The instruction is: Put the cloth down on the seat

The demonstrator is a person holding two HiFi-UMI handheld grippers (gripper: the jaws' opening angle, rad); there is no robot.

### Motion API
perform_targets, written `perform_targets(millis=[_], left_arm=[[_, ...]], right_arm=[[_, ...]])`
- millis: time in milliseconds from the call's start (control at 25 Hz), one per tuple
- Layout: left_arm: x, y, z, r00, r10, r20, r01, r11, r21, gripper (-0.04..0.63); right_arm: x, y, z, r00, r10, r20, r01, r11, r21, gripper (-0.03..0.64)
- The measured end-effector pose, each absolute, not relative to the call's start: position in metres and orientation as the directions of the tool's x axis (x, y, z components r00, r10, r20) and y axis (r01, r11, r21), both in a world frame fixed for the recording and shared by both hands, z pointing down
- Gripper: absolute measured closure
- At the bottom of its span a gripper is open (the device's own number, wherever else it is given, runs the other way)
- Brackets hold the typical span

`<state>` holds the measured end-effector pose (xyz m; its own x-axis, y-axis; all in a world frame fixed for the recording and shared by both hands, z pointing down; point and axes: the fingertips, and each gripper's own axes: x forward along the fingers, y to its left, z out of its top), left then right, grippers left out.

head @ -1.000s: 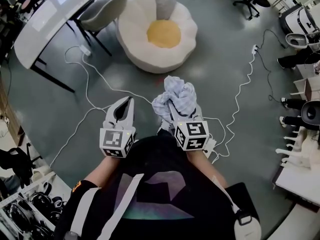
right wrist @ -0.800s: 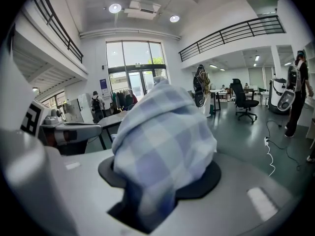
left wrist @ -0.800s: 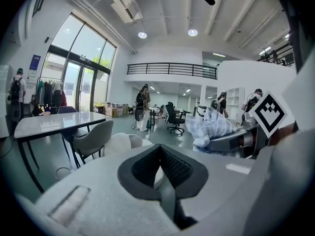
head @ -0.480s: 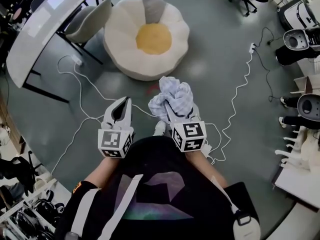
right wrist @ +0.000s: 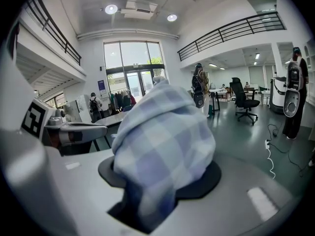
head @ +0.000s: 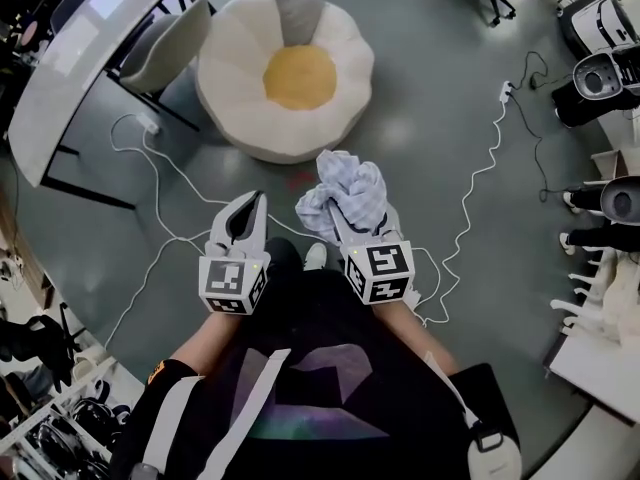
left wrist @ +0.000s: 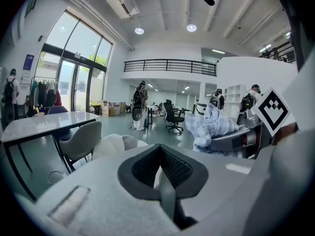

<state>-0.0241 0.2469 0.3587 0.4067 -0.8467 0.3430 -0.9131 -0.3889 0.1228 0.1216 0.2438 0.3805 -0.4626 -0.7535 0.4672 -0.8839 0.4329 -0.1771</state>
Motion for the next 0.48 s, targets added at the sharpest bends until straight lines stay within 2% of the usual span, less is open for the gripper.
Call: perform_targets(millis=[480], left_arm=[[-0.015,0.177,0.366,0.461,-0.826,0.324,-0.887,-0.442,0.135,0.597]], right_arm=[[0.126,0.191,0.387,-0.417,-0.776,0.474,-0.907,0.39,-0.158,0.393]])
